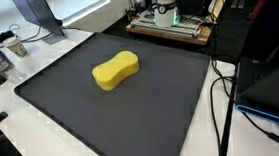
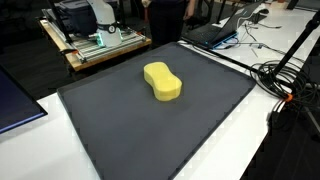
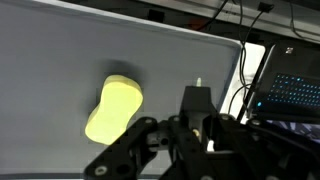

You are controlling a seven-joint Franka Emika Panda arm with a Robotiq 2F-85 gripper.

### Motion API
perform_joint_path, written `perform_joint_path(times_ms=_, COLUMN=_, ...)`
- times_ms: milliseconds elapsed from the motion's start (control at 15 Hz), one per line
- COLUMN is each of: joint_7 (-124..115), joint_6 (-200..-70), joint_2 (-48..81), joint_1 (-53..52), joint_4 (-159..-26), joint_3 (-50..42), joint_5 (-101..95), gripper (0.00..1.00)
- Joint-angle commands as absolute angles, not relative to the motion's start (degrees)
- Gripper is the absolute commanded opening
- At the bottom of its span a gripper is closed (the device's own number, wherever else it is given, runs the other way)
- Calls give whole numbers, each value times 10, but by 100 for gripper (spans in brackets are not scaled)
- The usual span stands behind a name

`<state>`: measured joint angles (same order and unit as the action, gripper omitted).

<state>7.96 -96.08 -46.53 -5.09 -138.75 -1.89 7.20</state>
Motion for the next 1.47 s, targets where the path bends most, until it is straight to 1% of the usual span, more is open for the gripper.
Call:
perform_joint_path(times_ms=0, joint_7=-17, joint_6=-1062, joint_2=-394, joint_1=-47, joint_4=-1361, joint_3=83, joint_5=60, gripper=4)
perform_joint_path(times_ms=267, joint_7=-167, joint_6=-1191, joint_2=-293, joint_1=-22, joint_4=-1324, joint_3=211, joint_5=-37, gripper=4)
perform_joint_path(times_ms=400, joint_7=-240, joint_6=-1200, joint_2=-236, joint_1=5, joint_4=-1290, joint_3=252, joint_5=-125, gripper=4)
perform_joint_path(times_ms=533, joint_7=-292, joint_6=-1171, joint_2=-176, joint_1=27, joint_4=-1254, joint_3=273, joint_5=-218, gripper=4)
perform_joint_path(times_ms=600, joint_7=-306, joint_6=-1151, joint_2=-147, joint_1=29, joint_4=-1244, joint_3=275, joint_5=-256, gripper=4)
perform_joint_path(times_ms=667, joint_7=-283, joint_6=-1181, joint_2=-207, joint_1=-15, joint_4=-1291, joint_3=240, joint_5=-209, gripper=16)
perform_joint_path(times_ms=867, joint_7=-302, joint_6=-1169, joint_2=-145, joint_1=-8, joint_4=-1261, joint_3=234, joint_5=-252, gripper=16)
perform_joint_path(times_ms=1200, joint_7=-303, joint_6=-1159, joint_2=-140, joint_1=-10, joint_4=-1249, joint_3=237, joint_5=-254, gripper=16)
perform_joint_path(times_ms=1267, joint_7=-303, joint_6=-1159, joint_2=-140, joint_1=-10, joint_4=-1249, joint_3=237, joint_5=-254, gripper=4)
perform_joint_path(times_ms=1400, joint_7=-309, joint_6=-1131, joint_2=-102, joint_1=-22, joint_4=-1215, joint_3=237, joint_5=-249, gripper=4)
